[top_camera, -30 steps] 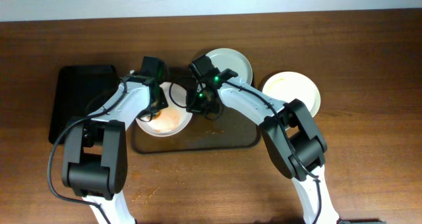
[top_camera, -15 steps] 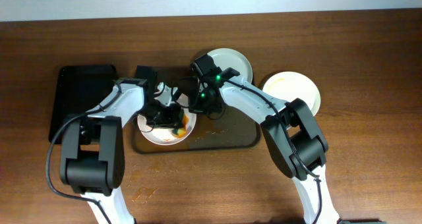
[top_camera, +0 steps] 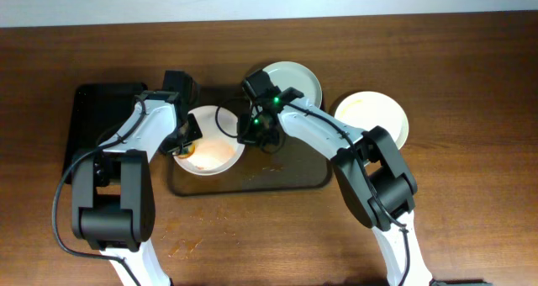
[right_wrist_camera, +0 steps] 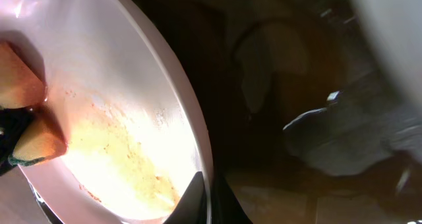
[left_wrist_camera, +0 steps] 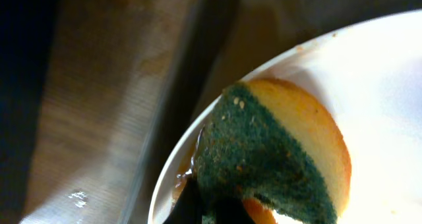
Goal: Clean dirty plates on tray and stack at the side
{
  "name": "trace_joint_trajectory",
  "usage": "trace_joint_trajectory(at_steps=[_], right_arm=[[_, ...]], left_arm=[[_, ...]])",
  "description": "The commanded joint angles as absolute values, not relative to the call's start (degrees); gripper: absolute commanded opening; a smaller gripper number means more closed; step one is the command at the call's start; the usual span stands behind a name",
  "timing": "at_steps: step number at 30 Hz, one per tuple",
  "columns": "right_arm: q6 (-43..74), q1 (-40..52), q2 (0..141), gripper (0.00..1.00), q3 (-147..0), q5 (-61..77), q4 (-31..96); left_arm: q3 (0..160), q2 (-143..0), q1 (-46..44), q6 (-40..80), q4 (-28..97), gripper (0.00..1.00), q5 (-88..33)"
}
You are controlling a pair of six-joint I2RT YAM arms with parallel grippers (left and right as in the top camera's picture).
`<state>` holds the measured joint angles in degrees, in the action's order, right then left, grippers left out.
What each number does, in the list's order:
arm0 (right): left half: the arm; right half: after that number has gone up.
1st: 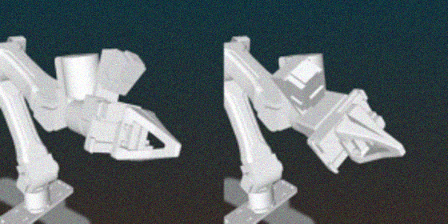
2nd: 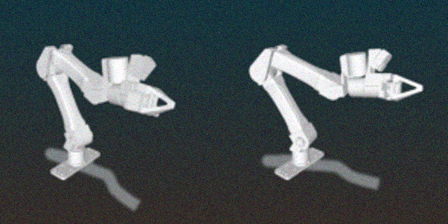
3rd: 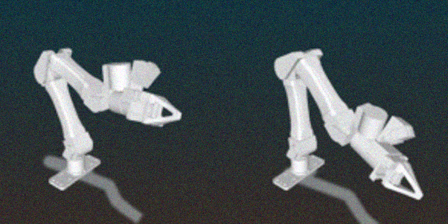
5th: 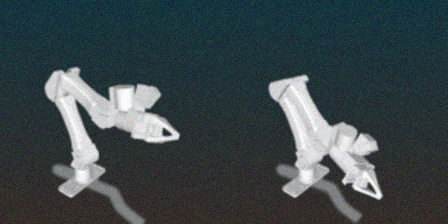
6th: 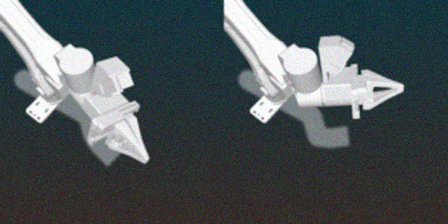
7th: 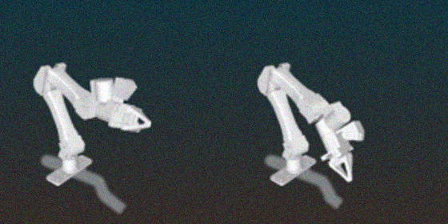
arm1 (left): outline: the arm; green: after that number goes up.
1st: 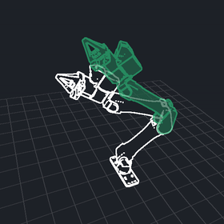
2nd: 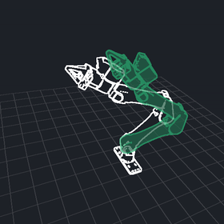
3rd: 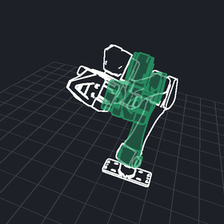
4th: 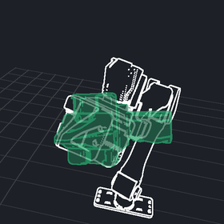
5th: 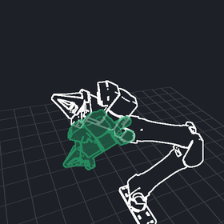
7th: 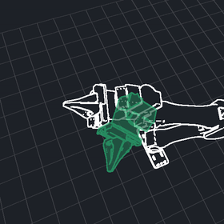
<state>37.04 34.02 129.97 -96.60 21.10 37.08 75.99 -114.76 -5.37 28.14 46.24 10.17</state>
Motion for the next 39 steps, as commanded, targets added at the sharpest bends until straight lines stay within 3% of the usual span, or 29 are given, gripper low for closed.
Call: trace_joint_trajectory(at_steps=[1,5,10,13,17,22,25,33,39], right_arm=[[35.46,33.71,131.26,0.04,-97.08,20.64,38.37],[33.21,33.71,131.26,0.04,-97.08,23.81,39.03],[32.38,33.65,131.22,0.04,-97.10,24.62,39.66],[25.78,33.34,129.45,0.04,-97.65,29.10,39.48],[22.70,33.34,122.83,0.04,-97.65,24.05,41.78],[22.70,34.15,112.14,0.04,-97.65,2.74,48.40],[22.72,37.15,109.06,0.04,-97.65,-13.63,51.37],[23.38,53.08,109.10,0.04,-97.62,-61.87,52.16],[23.38,58.08,109.10,0.04,-97.62,-73.87,48.95]], left_arm=[[74.37,-118.17,-3.57,14.46,51.40,0.00,-0.27],[83.15,-118.17,-3.51,-1.83,60.34,0.01,-25.93],[102.39,-118.17,-2.02,-3.16,69.21,0.00,-27.83],[111.28,-118.15,0.51,-3.09,70.98,0.00,-27.66],[113.62,-118.19,5.08,-3.03,71.48,0.01,-25.80],[113.40,-118.19,6.98,10.61,76.01,0.01,0.73],[113.38,-118.19,6.92,17.41,76.60,0.01,8.51],[113.30,-118.19,6.92,18.65,76.58,0.01,9.30],[113.30,-118.19,6.92,18.65,76.60,0.01,9.28]])
